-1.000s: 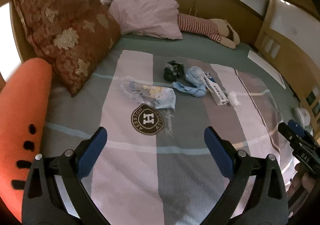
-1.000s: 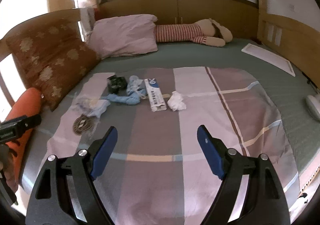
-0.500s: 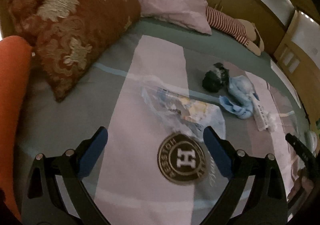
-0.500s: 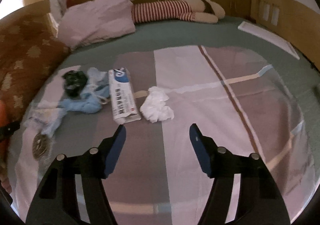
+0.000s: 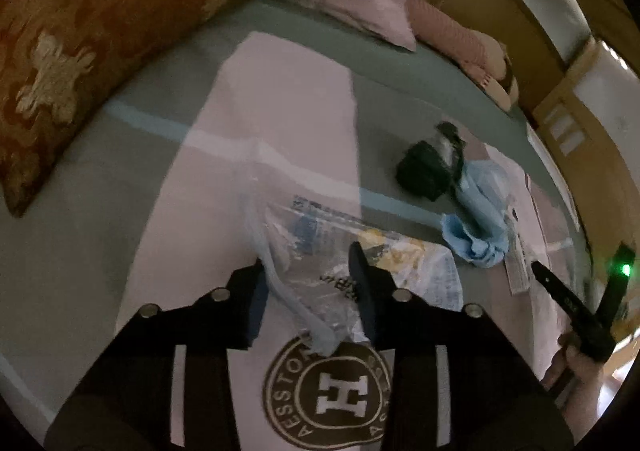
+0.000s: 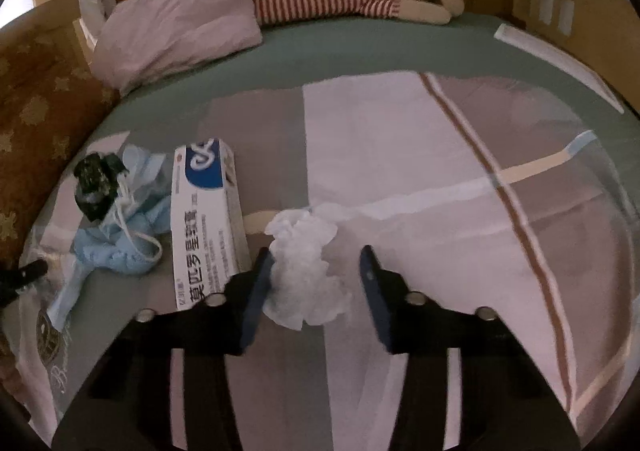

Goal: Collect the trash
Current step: 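Lower the left gripper onto the clear plastic bag while the right lowers onto the white tissue, then grasp the clear plastic bag with the left gripper while the right grasps the white tissue, then lift the clear plastic bag and white tissue up from the bed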

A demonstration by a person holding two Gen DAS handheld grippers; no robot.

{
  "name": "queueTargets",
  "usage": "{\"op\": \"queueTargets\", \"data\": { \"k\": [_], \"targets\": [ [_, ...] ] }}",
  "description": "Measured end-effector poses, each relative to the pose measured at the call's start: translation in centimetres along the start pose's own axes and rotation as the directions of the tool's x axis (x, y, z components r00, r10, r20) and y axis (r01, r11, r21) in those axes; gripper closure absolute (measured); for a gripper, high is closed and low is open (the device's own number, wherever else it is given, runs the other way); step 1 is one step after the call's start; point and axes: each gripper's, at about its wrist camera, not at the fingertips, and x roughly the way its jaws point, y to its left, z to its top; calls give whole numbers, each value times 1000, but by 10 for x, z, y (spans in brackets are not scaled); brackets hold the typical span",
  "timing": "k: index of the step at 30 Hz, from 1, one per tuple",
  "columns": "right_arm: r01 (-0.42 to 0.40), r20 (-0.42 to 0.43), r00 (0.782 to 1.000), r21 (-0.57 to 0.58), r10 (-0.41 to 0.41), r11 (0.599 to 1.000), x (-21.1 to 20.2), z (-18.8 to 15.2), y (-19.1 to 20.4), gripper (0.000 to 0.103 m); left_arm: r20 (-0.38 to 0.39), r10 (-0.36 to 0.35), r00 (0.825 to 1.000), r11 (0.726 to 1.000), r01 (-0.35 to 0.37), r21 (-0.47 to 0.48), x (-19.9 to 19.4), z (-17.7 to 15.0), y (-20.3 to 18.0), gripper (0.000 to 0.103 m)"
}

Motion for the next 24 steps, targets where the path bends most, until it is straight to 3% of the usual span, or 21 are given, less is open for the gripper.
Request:
{"op": "queueTargets", "data": {
  "k": [3, 6, 11, 16, 21, 24],
  "targets": [
    [11, 16, 1000, -28, -11, 1000, -6, -1, 6, 83, 6, -1, 1000, 1000, 1, 27, -4, -1, -8, 82],
    [15, 58, 998, -13, -14, 1000, -25, 3, 4, 86, 28, -1, 1000, 998, -1, 68, -22, -1, -20, 89],
    [22, 130, 991, -29, -18, 999, -80, -4, 1, 86, 131, 10, 991, 978, -37, 204, -86, -11, -50, 89],
    [-56, 175, 983, -42, 62, 998, -156, -27, 7, 86, 209, 13, 978, 950, -77, 302, -163, -51, -86, 89],
    [-169, 241, 952, -110, 191, 980, -241, -63, 27, 86, 288, -16, 957, 951, -74, 301, -238, -95, -109, 89],
    [-193, 263, 937, -159, 230, 968, -278, -97, 39, 86, 325, 3, 946, 938, -115, 327, -263, -130, -119, 89]
  ]
}}
